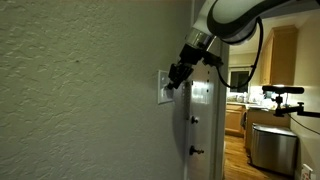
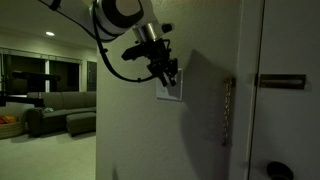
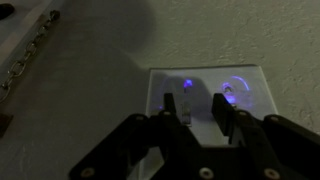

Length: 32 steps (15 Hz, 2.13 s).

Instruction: Turn on the right light switch

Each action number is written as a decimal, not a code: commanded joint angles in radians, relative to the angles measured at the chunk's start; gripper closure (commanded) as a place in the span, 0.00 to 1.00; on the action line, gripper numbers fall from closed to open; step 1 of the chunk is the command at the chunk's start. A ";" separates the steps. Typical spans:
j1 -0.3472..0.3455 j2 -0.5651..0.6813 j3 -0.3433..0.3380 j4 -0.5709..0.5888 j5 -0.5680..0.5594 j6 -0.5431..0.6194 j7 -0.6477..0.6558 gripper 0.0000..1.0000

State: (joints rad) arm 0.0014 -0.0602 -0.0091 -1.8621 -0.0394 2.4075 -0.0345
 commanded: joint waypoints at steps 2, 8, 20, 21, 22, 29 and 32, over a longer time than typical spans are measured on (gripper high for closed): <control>-0.006 0.011 -0.003 0.021 0.004 -0.014 -0.001 0.82; -0.008 0.008 -0.006 0.010 0.018 -0.028 0.001 0.98; -0.007 -0.105 -0.013 0.002 0.061 -0.160 -0.050 0.93; -0.007 -0.118 -0.014 0.002 0.057 -0.171 -0.054 0.93; -0.006 -0.127 -0.016 0.003 0.058 -0.180 -0.057 0.93; -0.001 -0.083 -0.018 0.011 0.086 -0.189 -0.062 0.43; -0.004 -0.054 -0.016 0.017 0.082 -0.181 -0.061 0.24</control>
State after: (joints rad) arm -0.0006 -0.1321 -0.0196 -1.8515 0.0256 2.2313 -0.0748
